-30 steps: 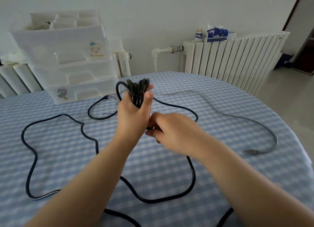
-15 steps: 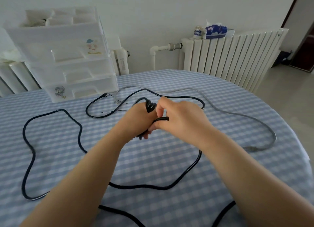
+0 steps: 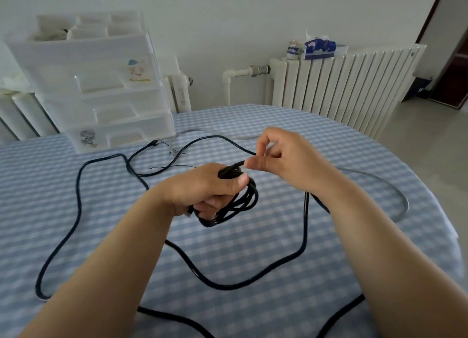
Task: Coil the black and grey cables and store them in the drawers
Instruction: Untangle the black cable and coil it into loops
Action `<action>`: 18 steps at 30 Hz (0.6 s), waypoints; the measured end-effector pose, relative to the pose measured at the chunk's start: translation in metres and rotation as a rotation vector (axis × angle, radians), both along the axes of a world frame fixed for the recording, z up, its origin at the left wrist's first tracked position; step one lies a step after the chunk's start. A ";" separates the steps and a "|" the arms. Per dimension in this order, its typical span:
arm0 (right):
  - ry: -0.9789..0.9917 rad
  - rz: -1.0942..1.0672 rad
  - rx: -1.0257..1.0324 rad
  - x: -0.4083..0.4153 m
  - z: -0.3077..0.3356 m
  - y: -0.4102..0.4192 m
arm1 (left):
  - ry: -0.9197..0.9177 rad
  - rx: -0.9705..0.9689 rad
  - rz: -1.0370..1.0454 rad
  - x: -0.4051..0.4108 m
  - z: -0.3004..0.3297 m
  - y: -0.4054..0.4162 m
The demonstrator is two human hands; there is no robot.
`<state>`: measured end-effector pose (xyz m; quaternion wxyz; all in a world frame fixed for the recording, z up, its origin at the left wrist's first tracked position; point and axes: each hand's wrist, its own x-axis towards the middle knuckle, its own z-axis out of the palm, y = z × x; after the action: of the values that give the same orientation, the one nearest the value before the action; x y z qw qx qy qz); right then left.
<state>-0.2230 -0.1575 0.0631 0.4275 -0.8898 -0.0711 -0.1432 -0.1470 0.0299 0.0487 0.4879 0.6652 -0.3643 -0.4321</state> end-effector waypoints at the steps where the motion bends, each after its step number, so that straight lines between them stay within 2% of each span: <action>1: -0.009 0.001 0.012 0.002 -0.001 -0.001 | 0.058 -0.018 -0.020 0.001 0.000 0.001; 3: 0.004 0.037 0.085 0.005 -0.002 -0.003 | 0.194 -0.092 -0.053 0.003 0.001 0.002; 6: 0.065 0.039 0.230 0.009 -0.006 -0.011 | 0.423 -0.311 -0.089 0.010 0.007 0.010; 9: 0.079 -0.040 0.194 0.015 -0.015 -0.015 | 0.596 -0.543 -0.107 0.021 0.017 0.019; 13: 0.010 -0.045 0.092 0.018 -0.022 0.003 | 0.804 -0.735 -0.046 0.028 0.015 0.021; 16: -0.030 -0.143 0.013 0.019 -0.024 0.012 | 0.794 -0.773 0.145 0.025 0.013 0.020; 18: 0.064 -0.196 -0.111 0.018 -0.025 0.015 | 0.730 -0.769 0.304 0.018 0.017 0.015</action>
<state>-0.2049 -0.1424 0.0378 0.3634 -0.9189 0.0222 -0.1515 -0.1294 0.0447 0.0653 0.8472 0.2910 -0.2030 -0.3953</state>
